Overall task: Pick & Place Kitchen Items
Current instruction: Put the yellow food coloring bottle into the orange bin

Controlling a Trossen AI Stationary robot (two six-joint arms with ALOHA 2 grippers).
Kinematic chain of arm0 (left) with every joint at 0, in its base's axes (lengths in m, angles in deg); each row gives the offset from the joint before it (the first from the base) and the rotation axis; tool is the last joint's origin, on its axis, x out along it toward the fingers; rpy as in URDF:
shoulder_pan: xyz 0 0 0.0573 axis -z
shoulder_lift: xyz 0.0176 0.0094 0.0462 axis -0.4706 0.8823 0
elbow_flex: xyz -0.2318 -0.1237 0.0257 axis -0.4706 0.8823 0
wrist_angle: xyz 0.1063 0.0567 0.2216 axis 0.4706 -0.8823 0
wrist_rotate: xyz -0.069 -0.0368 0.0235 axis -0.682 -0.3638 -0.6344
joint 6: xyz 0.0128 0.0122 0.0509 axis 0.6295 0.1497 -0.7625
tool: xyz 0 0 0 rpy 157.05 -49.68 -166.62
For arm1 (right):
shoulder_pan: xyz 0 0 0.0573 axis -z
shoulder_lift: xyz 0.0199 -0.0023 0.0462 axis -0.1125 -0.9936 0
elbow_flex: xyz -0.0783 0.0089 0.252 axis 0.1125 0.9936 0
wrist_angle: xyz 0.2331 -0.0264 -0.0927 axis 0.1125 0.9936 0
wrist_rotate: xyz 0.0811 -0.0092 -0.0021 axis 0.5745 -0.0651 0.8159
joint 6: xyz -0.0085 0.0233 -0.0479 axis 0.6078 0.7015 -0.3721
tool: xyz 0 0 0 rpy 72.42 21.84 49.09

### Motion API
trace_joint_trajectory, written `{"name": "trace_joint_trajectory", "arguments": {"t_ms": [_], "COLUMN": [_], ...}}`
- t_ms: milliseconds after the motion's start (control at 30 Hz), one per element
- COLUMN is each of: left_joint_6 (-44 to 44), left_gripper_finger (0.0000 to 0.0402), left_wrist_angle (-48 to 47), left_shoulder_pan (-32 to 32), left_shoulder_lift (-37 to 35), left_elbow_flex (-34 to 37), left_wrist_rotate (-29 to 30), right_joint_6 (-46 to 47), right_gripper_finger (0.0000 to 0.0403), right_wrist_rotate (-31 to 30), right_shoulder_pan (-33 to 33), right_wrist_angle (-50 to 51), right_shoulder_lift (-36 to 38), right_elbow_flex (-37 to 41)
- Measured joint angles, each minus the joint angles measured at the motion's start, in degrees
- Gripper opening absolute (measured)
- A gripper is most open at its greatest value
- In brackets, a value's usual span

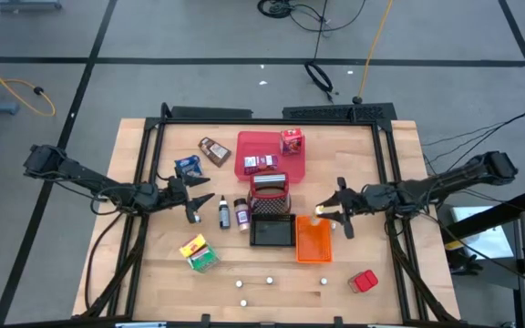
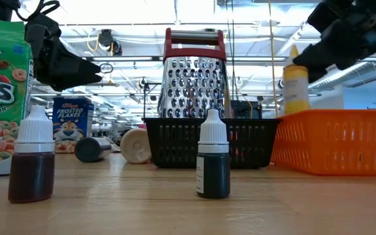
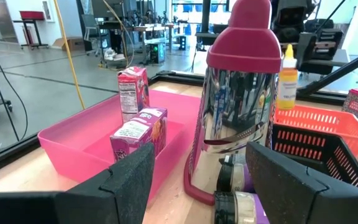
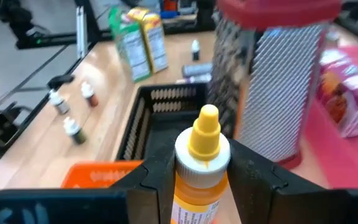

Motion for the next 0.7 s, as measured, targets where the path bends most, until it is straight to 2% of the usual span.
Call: {"name": "trace_joint_trajectory", "arguments": {"t_ms": [267, 367, 467, 700], "left_joint_6": [-0.01, -0.01, -0.03, -0.03], "left_gripper_finger": [0.0255, 0.0255, 0.0255, 0.0255], "left_wrist_angle": [0.0, 0.0, 0.0, 0.0], "left_shoulder_pan": [0.01, 0.01, 0.0, 0.0], "left_shoulder_lift": [0.02, 0.02, 0.0, 0.0], "left_elbow_flex": [0.0, 0.0, 0.0, 0.0], "left_wrist_rotate": [0.0, 0.0, 0.0, 0.0], "right_joint_6": [2.9, 3.12, 3.39, 4.04], "right_gripper_finger": [0.0111, 0.0115, 0.0117, 0.0116], "right_wrist_rotate": [-0.23, -2.76, -4.76, -4.89], "right_shoulder_pan": [-3.93, -4.97, -5.69, -6.02], "right_wrist_angle": [2.35, 4.0, 5.21, 5.68], "right_shoulder_lift": [0.04, 0.03, 0.02, -0.09], "right_elbow_flex": [-0.02, -0.04, -0.04, -0.04]}}
